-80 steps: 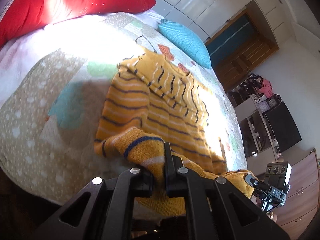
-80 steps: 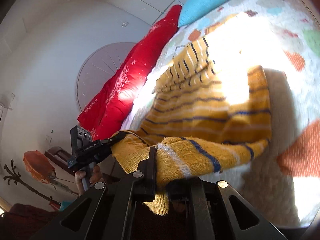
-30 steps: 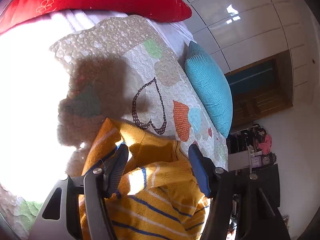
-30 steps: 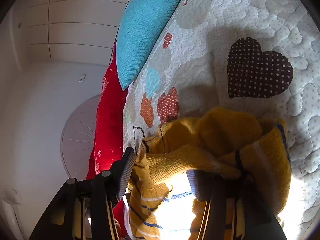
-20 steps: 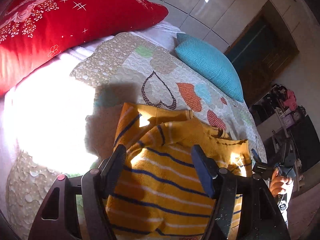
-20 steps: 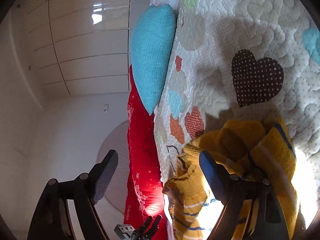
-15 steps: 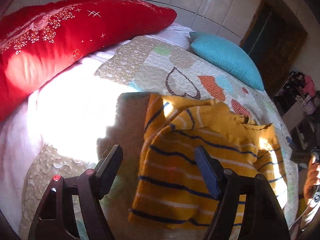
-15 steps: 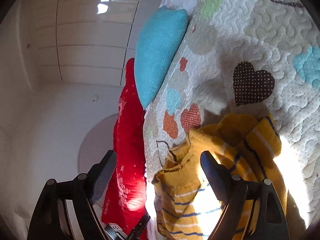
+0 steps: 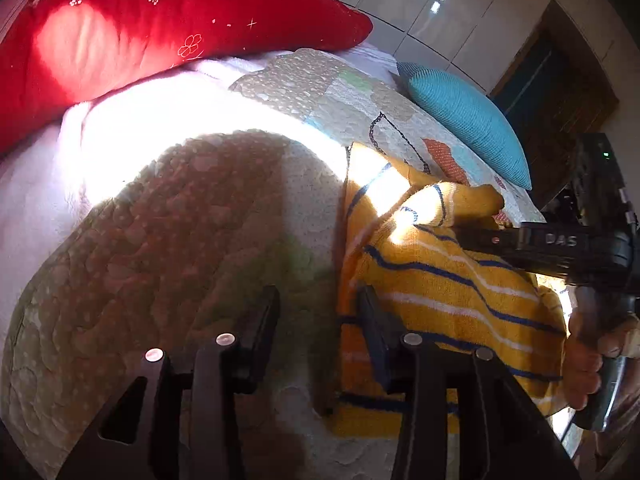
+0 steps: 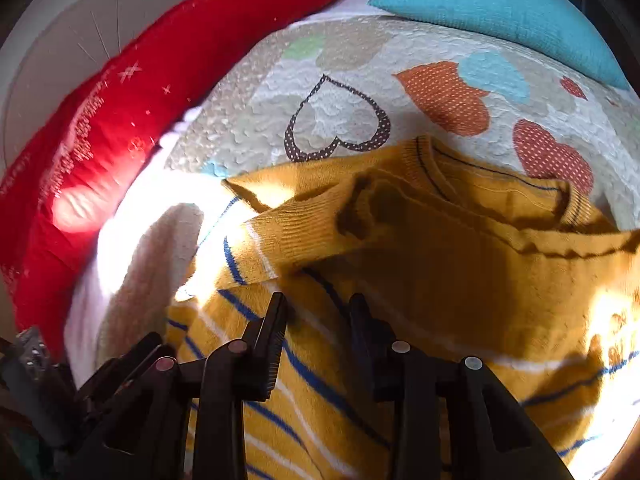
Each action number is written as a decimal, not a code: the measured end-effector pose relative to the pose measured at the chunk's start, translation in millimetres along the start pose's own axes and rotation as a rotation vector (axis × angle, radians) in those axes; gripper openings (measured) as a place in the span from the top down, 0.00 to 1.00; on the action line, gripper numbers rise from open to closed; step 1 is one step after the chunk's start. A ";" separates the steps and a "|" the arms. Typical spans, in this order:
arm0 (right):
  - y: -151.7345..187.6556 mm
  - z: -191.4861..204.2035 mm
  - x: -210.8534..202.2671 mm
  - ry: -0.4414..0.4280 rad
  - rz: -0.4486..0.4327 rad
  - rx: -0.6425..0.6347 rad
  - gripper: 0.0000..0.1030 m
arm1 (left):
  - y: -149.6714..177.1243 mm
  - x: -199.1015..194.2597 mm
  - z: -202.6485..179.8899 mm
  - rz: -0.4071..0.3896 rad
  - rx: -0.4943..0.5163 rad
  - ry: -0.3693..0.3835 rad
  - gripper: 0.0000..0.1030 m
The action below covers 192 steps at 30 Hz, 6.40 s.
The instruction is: Fold small clothes
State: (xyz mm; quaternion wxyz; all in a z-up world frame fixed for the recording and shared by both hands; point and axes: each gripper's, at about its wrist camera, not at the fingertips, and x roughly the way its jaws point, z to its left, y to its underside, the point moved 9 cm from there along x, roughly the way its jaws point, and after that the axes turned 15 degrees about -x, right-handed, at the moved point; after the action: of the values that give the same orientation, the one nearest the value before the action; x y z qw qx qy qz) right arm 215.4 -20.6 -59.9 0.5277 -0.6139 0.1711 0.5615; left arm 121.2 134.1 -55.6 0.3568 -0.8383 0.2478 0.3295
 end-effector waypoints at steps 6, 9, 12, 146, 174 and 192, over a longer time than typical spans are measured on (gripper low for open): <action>-61.4 15.2 50.8 0.041 -0.012 -0.044 0.66 | 0.3 4.6 -2.7 0.018 -0.005 0.019 0.60; -78.1 29.0 69.5 0.081 0.017 -0.089 0.66 | 1.2 4.8 -3.1 0.016 0.005 0.011 0.59; -88.7 30.0 67.9 0.093 0.032 -0.084 0.66 | 1.7 4.2 -1.3 0.020 0.000 0.014 0.56; 32.2 64.4 -72.8 0.107 -0.100 -0.138 0.34 | -20.5 -51.0 36.0 -0.147 0.000 -0.123 0.32; 51.1 148.9 10.8 0.586 -0.097 -0.677 0.64 | -50.9 -63.1 88.5 -0.176 -0.177 -0.149 0.32; 130.7 -99.5 -198.8 0.225 -0.458 0.327 0.87 | 41.0 -97.2 -33.5 -0.075 0.079 -0.062 0.31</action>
State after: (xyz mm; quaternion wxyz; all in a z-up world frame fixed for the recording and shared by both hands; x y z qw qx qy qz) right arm 99.3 -230.5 34.8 0.7101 -0.6017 0.1738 0.3216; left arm 42.9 100.5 15.1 0.4092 -0.8217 0.2177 0.3315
